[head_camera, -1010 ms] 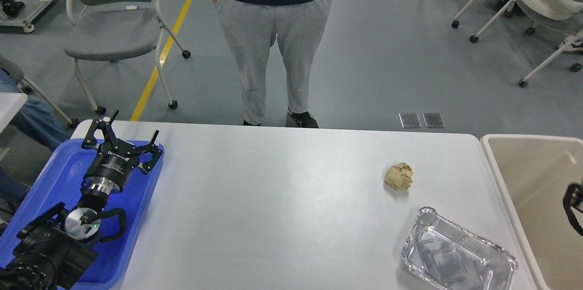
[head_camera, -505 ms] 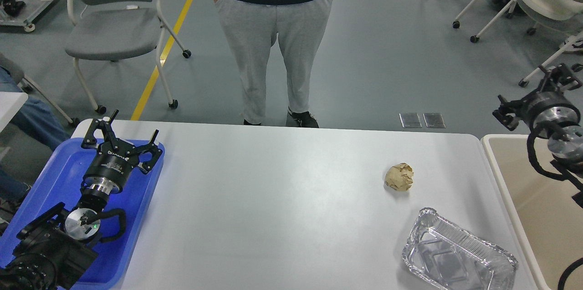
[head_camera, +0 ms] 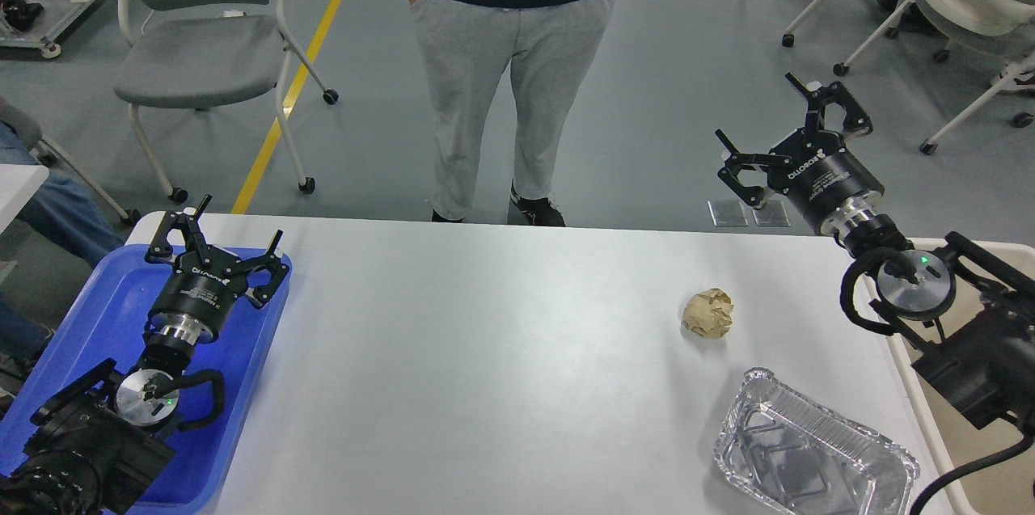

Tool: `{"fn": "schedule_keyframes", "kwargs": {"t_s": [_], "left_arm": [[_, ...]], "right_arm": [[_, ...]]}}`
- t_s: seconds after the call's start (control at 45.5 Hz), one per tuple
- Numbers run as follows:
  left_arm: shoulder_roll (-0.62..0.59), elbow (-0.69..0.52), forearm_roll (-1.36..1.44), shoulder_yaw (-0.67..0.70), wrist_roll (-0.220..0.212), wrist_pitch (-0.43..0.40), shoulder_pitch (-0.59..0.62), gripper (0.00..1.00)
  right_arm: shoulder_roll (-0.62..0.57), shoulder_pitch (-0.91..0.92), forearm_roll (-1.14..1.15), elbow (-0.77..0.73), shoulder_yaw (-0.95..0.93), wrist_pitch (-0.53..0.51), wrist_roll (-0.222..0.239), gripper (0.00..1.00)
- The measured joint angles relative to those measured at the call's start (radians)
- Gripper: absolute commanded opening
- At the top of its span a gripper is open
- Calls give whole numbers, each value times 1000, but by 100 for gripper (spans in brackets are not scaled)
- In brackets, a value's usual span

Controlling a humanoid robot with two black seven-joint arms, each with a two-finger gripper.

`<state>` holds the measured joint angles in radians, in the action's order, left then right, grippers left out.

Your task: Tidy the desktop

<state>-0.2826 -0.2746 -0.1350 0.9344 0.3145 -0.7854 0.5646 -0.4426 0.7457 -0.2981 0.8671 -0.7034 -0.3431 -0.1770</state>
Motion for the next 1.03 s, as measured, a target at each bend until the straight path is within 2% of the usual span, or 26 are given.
{"fn": "schedule_keyframes", "kwargs": {"t_s": [0.242,0.549,1.032], "left_arm": [[0,0,0,0,0,0,0,100],[0,0,0,0,0,0,0,100],[0,0,1,0,0,0,0,100]], "right_arm": [[74,-35,2,-14,-6,-88,-4,100],[166,-96,2,-62,-16,-129,-8,100],[196,-117,4,-278,-15,-186,-4,100]]}}
